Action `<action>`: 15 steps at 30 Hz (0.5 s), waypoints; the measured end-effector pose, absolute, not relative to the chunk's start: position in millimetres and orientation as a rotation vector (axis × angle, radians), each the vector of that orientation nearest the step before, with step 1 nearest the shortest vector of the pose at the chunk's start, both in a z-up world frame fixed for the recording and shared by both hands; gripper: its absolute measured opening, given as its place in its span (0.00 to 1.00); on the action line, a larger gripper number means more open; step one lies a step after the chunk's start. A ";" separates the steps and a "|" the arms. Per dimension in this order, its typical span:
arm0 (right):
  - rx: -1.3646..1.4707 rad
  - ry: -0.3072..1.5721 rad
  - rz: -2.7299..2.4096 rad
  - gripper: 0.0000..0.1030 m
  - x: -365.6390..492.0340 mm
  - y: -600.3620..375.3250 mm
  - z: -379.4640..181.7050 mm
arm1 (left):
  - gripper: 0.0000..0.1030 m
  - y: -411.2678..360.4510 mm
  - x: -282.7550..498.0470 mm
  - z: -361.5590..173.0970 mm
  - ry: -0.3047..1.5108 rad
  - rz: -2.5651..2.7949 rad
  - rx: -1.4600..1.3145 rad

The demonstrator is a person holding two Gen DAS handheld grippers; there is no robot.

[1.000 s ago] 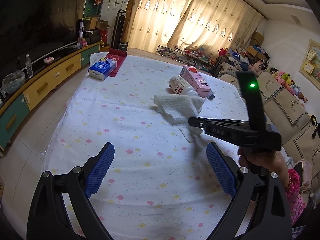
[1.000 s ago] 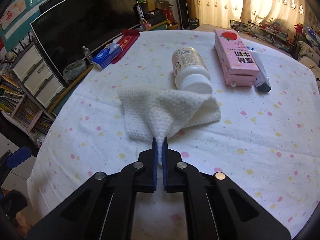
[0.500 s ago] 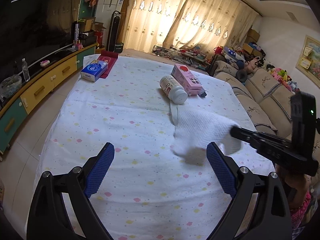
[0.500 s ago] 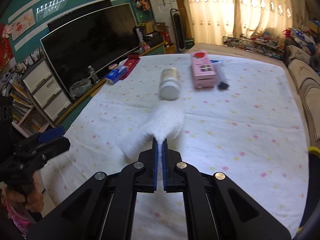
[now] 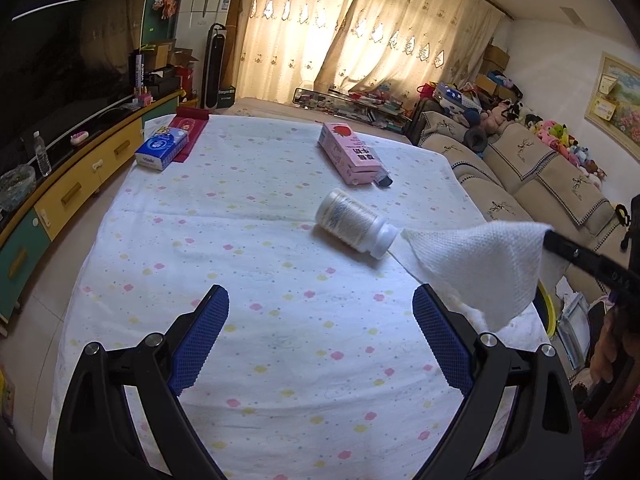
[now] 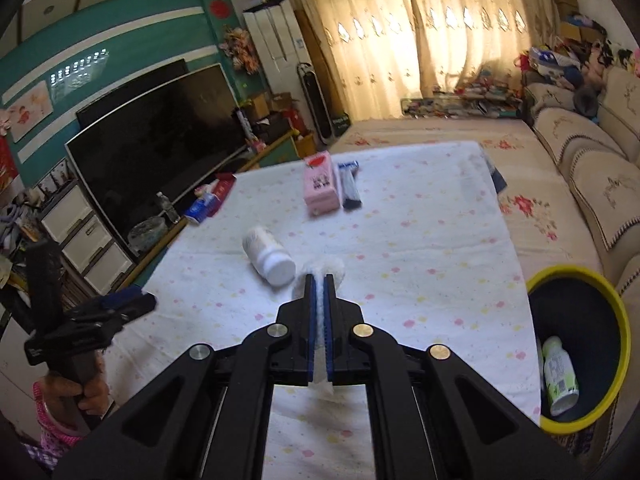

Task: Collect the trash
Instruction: 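Carry the white towel into the yellow bin and open the right gripper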

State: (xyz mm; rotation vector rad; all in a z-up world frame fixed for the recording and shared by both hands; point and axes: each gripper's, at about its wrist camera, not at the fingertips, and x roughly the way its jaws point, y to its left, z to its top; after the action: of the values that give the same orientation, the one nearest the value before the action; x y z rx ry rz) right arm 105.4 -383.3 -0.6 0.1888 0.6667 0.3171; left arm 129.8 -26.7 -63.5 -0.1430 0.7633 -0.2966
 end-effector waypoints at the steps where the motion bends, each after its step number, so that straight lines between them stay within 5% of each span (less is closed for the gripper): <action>1: 0.179 0.652 0.334 0.03 105.9 -380.7 6.3 | 0.89 -30.2 129.9 -63.3 0.764 -0.301 -0.141; 15: 0.181 0.502 0.268 0.03 89.4 -412.1 56.2 | 0.89 -46.9 135.8 -67.7 0.796 -0.317 -0.119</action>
State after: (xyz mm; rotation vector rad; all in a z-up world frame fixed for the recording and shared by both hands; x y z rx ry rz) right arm 89.4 -412.1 56.2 0.1809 0.5019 0.2684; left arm 135.8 -46.9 -67.7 -0.1185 0.7959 -0.3170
